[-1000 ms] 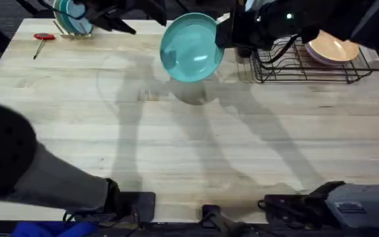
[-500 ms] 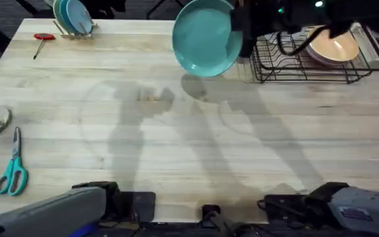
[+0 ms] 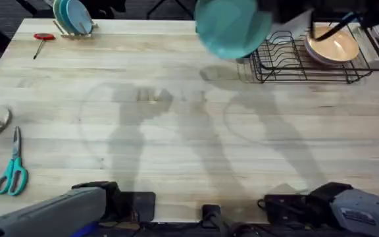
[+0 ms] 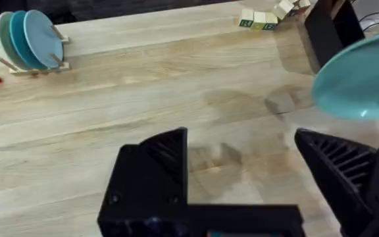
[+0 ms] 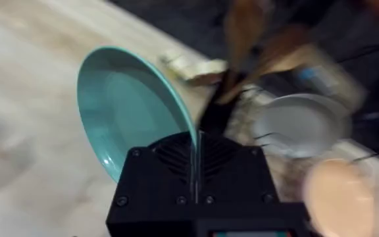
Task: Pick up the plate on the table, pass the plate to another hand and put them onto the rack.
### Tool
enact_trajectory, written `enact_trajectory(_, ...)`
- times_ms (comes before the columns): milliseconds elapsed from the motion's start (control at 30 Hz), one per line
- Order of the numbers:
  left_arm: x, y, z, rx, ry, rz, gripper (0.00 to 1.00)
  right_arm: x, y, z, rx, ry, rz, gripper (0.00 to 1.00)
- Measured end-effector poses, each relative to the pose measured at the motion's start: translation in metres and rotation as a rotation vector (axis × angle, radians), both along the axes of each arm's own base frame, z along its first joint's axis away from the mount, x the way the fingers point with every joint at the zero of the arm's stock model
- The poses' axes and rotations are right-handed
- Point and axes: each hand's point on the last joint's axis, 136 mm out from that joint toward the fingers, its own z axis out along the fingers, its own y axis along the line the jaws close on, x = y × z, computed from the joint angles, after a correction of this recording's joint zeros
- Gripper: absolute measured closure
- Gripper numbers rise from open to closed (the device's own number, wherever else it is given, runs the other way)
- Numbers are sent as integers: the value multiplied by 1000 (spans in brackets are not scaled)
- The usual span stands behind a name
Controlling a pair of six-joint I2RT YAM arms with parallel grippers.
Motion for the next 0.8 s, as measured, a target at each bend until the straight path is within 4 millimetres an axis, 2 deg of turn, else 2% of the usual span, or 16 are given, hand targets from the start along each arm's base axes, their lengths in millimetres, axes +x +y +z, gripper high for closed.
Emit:
enact_trajectory(200,0,0,0,2,0,2,7,11,-48,53,-170,-220,-47,973)
enact_trajectory(300,0,1,0,2,0,2,7,12,-73,70,-278,-283,-69,973)
enact_trajectory(433,0,1,0,2,0,2,7,22,-111,79,-409,-324,-111,973)
enact_trajectory(600,0,1,0,2,0,2,7,34,-151,88,-465,-369,-121,973)
enact_trajectory(700,0,1,0,2,0,2,7,38,-171,86,-492,-379,-88,973)
enact_trajectory(800,0,1,0,2,-1,2,8,45,-181,76,-525,-368,-36,973)
